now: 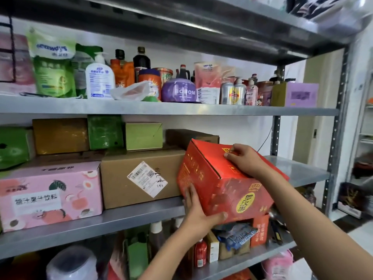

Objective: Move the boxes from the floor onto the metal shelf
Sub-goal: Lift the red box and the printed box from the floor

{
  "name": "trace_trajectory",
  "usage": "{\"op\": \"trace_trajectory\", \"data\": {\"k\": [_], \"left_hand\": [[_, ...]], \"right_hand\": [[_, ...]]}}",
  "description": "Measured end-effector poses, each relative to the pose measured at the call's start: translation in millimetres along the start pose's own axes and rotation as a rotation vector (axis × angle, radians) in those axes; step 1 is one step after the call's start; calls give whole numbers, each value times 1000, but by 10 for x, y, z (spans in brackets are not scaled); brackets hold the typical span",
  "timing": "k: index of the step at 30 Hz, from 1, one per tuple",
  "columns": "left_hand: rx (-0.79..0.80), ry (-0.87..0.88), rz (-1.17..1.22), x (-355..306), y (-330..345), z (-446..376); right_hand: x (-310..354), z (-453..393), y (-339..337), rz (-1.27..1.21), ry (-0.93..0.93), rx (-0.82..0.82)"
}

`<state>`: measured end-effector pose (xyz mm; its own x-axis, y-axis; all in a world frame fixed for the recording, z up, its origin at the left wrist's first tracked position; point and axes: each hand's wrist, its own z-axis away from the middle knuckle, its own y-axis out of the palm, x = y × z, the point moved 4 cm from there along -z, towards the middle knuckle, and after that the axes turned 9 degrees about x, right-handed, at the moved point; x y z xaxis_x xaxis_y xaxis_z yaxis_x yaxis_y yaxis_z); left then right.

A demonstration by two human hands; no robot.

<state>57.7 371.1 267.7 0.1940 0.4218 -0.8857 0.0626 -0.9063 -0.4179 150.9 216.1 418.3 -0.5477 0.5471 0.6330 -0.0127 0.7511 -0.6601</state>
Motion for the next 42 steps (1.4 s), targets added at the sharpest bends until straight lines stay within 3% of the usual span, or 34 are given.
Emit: {"op": "trace_trajectory", "data": {"k": [4, 8, 11, 16, 18, 21, 24, 26, 29, 31, 36, 39, 42], "left_hand": [[-8, -36, 316, 101, -68, -285], [-92, 21, 97, 136, -234, -629], [-131, 39, 41, 87, -308, -843], [-42, 95, 18, 16, -277, -1103], [-3, 141, 43, -2, -240, -1158], [9, 145, 45, -55, -215, -1201], [-54, 100, -2, -112, -165, -1220], [-62, 63, -62, -184, -61, -1226], [-53, 110, -204, -308, 167, -1220], [-87, 96, -171, -338, 249, -1225], [-190, 82, -96, -353, 256, -1253], [-222, 68, -183, -426, 307, -1223], [-228, 56, -241, -447, 381, -1235]], "right_hand": [[-220, -227, -134, 22, 0, 42], [-382, -403, -118, 89, 12, 138], [-474, -524, -162, -5, 12, 186], [-669, -716, -230, -28, 25, 248], [-718, -740, -236, 22, 30, 226], [-759, -706, -326, 426, 45, -22], [-862, -560, -405, 597, 358, -206], [-949, -470, -399, 583, 580, -201], [-1001, -457, -359, 520, 728, -157], [-1010, -504, -322, 511, 677, -119], [-943, -601, -202, 521, 353, 68], [-924, -580, -318, 254, 274, 160], [-936, -515, -413, 265, 239, 65]]}}
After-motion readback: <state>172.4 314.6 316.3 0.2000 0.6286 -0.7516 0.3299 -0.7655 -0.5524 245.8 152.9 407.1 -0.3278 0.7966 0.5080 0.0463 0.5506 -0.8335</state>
